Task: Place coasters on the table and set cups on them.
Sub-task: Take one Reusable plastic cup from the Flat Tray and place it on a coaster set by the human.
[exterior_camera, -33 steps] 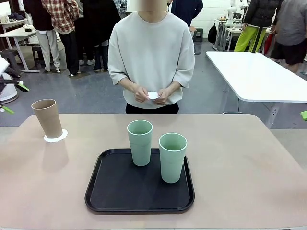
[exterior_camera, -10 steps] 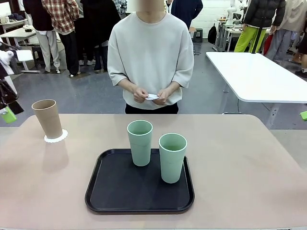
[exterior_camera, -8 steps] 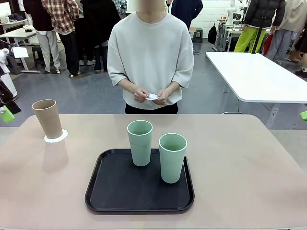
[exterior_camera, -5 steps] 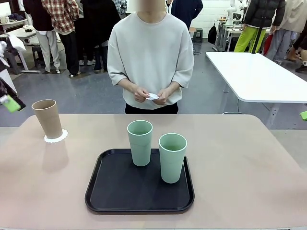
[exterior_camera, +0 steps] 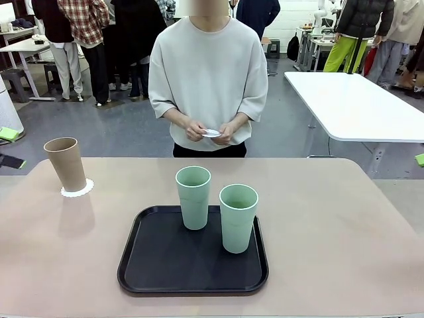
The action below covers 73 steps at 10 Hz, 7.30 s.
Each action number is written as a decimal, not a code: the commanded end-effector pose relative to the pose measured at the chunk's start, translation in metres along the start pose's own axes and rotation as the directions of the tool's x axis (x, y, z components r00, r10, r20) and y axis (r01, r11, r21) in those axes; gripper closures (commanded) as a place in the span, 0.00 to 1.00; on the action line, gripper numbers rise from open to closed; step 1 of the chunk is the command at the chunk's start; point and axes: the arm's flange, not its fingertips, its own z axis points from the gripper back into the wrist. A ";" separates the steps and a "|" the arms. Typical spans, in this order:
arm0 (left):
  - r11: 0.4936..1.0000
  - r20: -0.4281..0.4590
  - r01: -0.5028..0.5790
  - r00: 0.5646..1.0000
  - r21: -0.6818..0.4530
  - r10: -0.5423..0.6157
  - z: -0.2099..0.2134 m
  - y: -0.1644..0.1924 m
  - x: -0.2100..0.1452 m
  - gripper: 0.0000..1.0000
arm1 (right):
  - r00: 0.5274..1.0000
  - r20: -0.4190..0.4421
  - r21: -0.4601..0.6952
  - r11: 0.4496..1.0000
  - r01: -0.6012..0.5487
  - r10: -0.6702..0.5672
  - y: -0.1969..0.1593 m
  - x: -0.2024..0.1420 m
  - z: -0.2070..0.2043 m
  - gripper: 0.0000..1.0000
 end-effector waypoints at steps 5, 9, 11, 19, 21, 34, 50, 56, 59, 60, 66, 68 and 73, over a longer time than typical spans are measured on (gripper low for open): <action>0.994 0.157 -0.086 0.983 -0.071 0.096 0.100 0.025 -0.004 0.00 | 1.000 -0.001 0.018 1.000 -0.002 0.002 0.000 0.000 -0.001 0.00; 0.994 0.189 -0.085 0.977 -0.064 0.096 0.097 0.020 -0.006 0.00 | 1.000 -0.001 0.018 1.000 -0.002 0.002 0.000 0.000 -0.001 0.00; 0.994 0.189 -0.085 0.977 -0.064 0.096 0.097 0.020 -0.006 0.00 | 1.000 -0.001 0.018 1.000 -0.002 0.002 0.000 0.000 -0.001 0.00; 0.994 0.189 -0.085 0.977 -0.064 0.096 0.097 0.020 -0.006 0.00 | 1.000 -0.001 0.018 1.000 -0.002 0.002 0.000 0.000 -0.001 0.00; 0.994 0.189 -0.085 0.977 -0.064 0.096 0.097 0.020 -0.006 0.00 | 1.000 -0.001 0.018 1.000 -0.002 0.002 0.000 0.000 -0.001 0.00; 0.994 0.189 -0.085 0.977 -0.064 0.096 0.097 0.020 -0.006 0.00 | 1.000 -0.001 0.018 1.000 -0.002 0.002 0.000 0.000 -0.001 0.00; 0.244 -0.324 0.968 0.215 -0.051 -0.921 -0.146 -0.061 0.050 0.00 | 1.000 -0.001 0.018 1.000 -0.002 0.002 0.000 0.000 -0.001 0.00; 0.183 -0.329 0.983 0.170 -0.008 -0.929 -0.136 -0.069 0.061 0.00 | 1.000 -0.001 0.018 1.000 -0.002 0.002 0.000 0.000 -0.001 0.00; 0.015 -0.191 0.996 0.032 0.093 -0.981 -0.190 -0.036 0.048 0.00 | 1.000 -0.001 0.018 1.000 -0.002 0.002 0.000 0.000 -0.001 0.00; 0.047 -0.138 0.989 0.067 0.140 -0.988 -0.214 -0.014 0.036 0.00 | 1.000 -0.001 0.018 1.000 -0.002 0.002 0.000 0.000 -0.001 0.00; 0.207 -0.034 0.978 0.207 -0.022 -0.978 -0.280 0.047 0.024 0.00 | 1.000 -0.001 0.018 1.000 -0.002 0.002 0.000 0.000 -0.001 0.00; 0.201 0.001 0.977 0.202 -0.063 -0.979 -0.298 0.060 0.019 0.00 | 1.000 -0.001 0.018 1.000 -0.002 0.002 0.000 0.000 -0.001 0.00; 0.245 -0.010 0.968 0.245 -0.059 -0.969 -0.299 0.055 0.017 0.00 | 1.000 -0.001 0.018 1.000 -0.002 0.002 0.000 0.000 -0.001 0.00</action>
